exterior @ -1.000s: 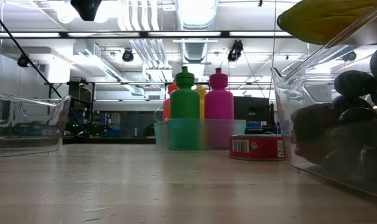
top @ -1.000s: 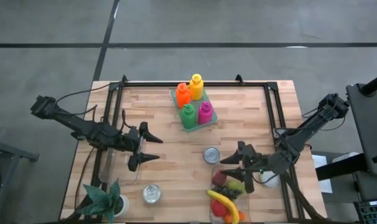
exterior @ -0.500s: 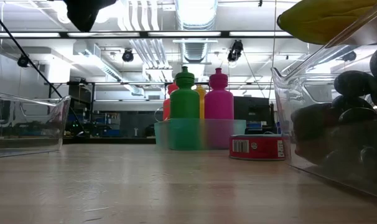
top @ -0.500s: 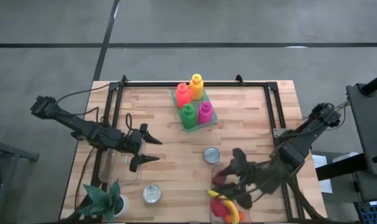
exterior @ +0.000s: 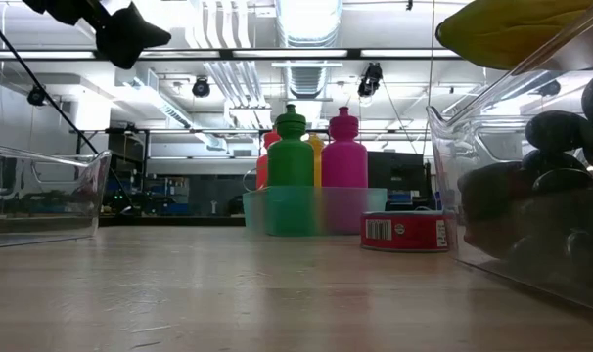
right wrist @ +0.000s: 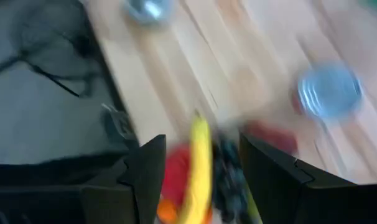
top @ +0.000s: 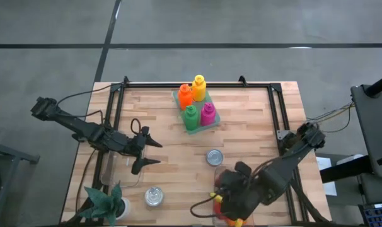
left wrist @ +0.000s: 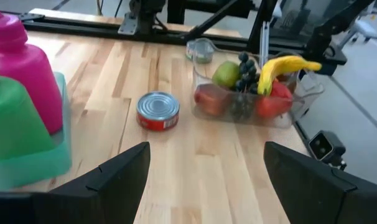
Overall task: Pick & Place Food Item
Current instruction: Put the yellow banana into the bottom transparent bin
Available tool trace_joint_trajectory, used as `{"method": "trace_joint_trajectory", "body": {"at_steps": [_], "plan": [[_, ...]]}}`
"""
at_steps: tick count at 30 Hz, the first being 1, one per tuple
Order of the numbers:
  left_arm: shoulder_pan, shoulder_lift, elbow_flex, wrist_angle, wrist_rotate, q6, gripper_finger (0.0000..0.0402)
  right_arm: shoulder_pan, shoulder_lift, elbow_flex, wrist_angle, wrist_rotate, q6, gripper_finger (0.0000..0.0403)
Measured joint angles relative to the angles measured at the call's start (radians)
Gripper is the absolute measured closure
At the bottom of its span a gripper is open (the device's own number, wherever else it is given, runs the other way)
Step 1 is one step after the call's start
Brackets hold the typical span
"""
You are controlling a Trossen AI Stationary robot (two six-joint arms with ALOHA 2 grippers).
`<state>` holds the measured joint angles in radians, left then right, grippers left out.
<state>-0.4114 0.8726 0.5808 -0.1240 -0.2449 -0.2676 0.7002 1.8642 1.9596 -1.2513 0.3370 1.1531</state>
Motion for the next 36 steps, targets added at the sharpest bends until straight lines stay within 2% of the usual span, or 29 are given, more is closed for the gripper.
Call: {"method": "trace_joint_trajectory", "body": {"at_steps": [3,9,16,28,36], "plan": [[0.000,0.000,0.000,-0.010,0.000,0.000,0.0082,0.003,0.060,0.045,-0.069,-0.023,0.071,0.0203],[0.000,0.000,0.000,-0.011,-0.002,0.000,0.0082,0.016,0.154,0.100,-0.059,-0.028,0.056,0.0203],[0.000,0.000,0.000,-0.011,-0.002,0.000,0.0082,0.014,0.239,0.099,-0.069,-0.132,0.071,0.0203],[0.000,0.000,0.000,-0.009,-0.002,0.000,0.0082,0.015,0.247,0.083,-0.078,-0.139,0.040,0.0203],[0.000,0.000,0.000,-0.009,-0.002,0.000,0.0082,0.001,0.247,0.017,-0.043,-0.163,0.014,0.0203]]}}
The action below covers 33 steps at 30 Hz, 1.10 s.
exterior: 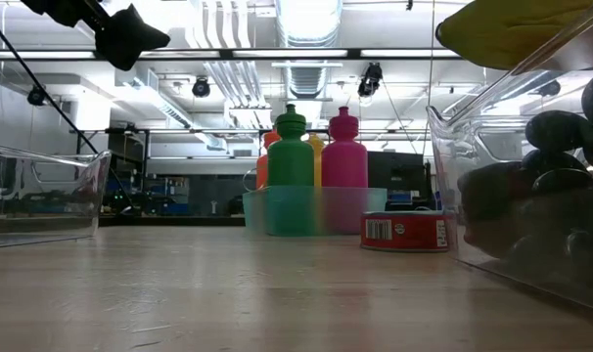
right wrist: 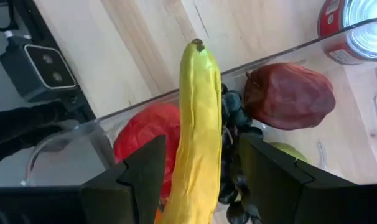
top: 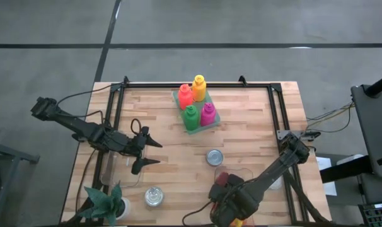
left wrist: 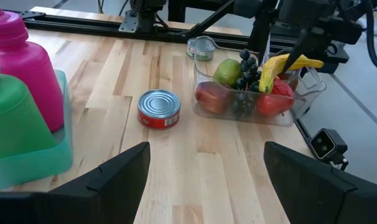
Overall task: Pick & Place Food Item
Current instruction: Put the yellow banana into the bottom transparent bin
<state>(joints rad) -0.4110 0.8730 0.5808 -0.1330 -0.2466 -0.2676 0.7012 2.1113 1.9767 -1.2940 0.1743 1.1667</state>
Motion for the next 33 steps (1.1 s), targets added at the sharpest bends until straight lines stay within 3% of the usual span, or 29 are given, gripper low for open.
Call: {"method": "trace_joint_trajectory", "body": {"at_steps": [15,27,33], "plan": [[0.000,0.000,0.000,0.000,0.000,0.000,0.0082,-0.008,-0.003,-0.089,0.123,-0.026,-0.037,0.0207],[0.000,0.000,0.000,-0.001,0.000,0.000,0.0082,-0.008,-0.003,-0.089,0.132,-0.018,-0.041,0.0321],[0.000,0.000,0.000,0.000,0.000,0.000,0.0082,-0.008,-0.003,-0.089,0.132,-0.018,-0.041,0.0335]]}}
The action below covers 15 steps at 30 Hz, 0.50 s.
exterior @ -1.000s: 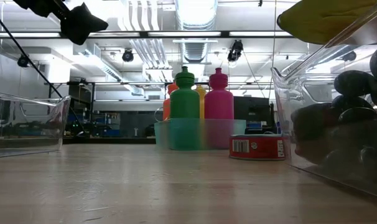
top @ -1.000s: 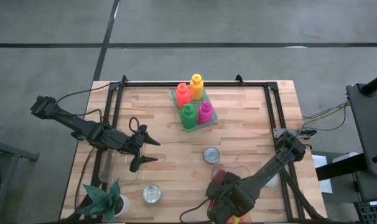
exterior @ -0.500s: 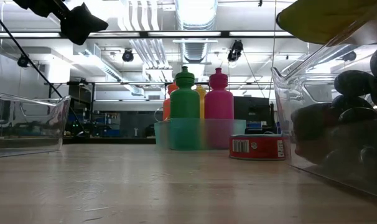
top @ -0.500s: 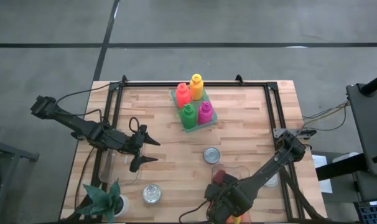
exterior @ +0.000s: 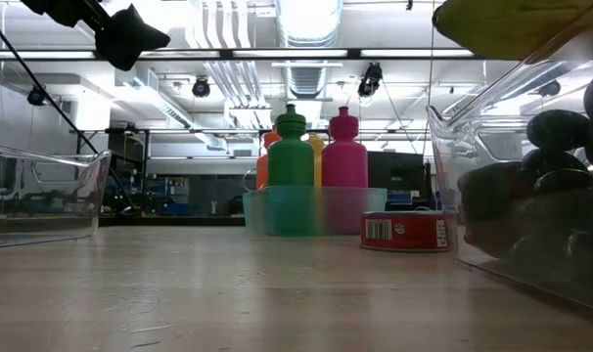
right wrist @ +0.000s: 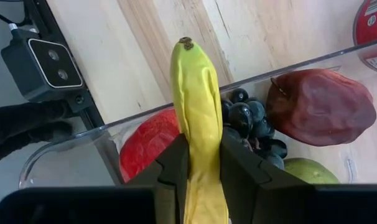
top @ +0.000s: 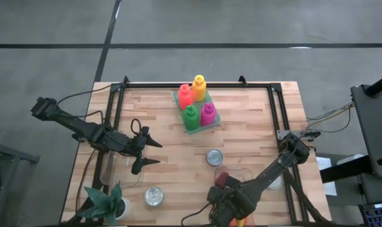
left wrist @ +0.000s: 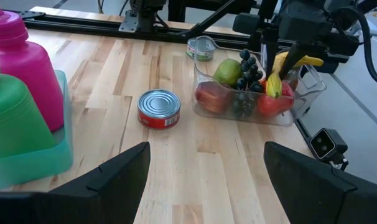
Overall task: Pick & Place Food Item
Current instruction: Put the yellow banana into the bottom transparent bin
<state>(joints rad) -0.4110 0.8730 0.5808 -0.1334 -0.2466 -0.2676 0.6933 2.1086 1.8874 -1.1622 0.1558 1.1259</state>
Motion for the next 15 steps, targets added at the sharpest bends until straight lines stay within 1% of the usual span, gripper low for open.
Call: {"method": "trace_joint_trajectory", "body": {"at_steps": [4,7,10,15], "plan": [[0.000,0.000,0.000,0.000,0.000,0.000,0.0082,0.000,-0.004,-0.001,-0.001,0.000,0.012,0.0324],[0.000,0.000,0.000,0.000,0.000,0.000,0.0082,-0.001,-0.027,0.005,-0.012,0.006,0.063,0.0323],[0.000,0.000,0.000,0.000,0.000,0.000,0.0082,0.000,-0.075,0.007,-0.034,0.043,0.159,0.0326],[0.000,0.000,0.000,0.000,0.000,0.000,0.0082,0.001,-0.141,0.007,-0.107,0.105,0.397,0.0329]]}}
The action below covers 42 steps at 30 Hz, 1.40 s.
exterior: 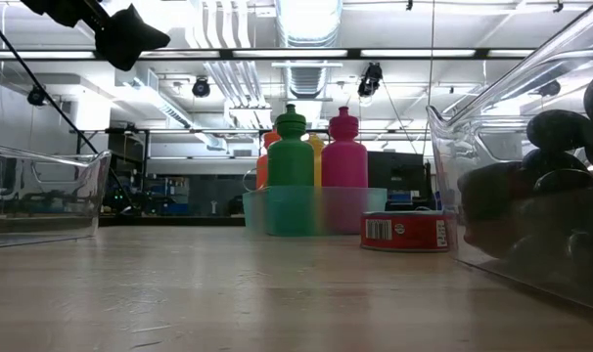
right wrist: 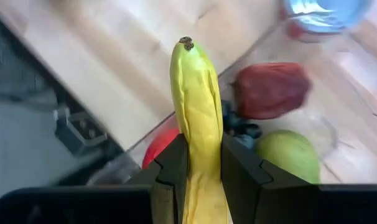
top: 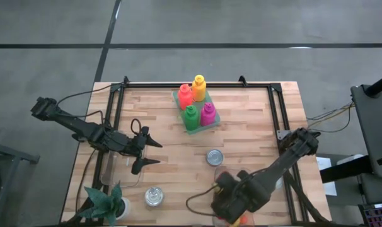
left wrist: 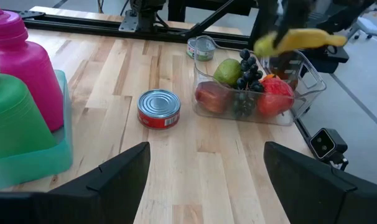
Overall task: Pick & Place Food Item
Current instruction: Put the yellow banana into the bottom transparent bin
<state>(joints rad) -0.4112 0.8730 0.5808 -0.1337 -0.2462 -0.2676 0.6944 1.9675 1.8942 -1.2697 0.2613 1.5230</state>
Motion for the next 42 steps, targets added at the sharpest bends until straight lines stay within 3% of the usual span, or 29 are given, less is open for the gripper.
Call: {"method": "trace_joint_trajectory", "body": {"at_steps": [8,25,33,42], "plan": [[0.000,0.000,0.000,-0.001,0.000,0.000,0.0082,0.004,-0.032,-0.001,-0.209,0.027,0.289,0.0330],[0.000,0.000,0.000,0.000,0.000,0.000,0.0082,0.075,-0.031,-0.150,-0.219,-0.045,0.550,0.0330],[0.000,0.000,0.000,0.000,0.000,0.000,0.0082,0.099,-0.031,-0.194,-0.204,-0.084,0.593,0.0330],[0.000,0.000,0.000,0.000,0.000,0.000,0.0082,0.107,-0.031,-0.224,-0.188,-0.077,0.495,0.0330]]}}
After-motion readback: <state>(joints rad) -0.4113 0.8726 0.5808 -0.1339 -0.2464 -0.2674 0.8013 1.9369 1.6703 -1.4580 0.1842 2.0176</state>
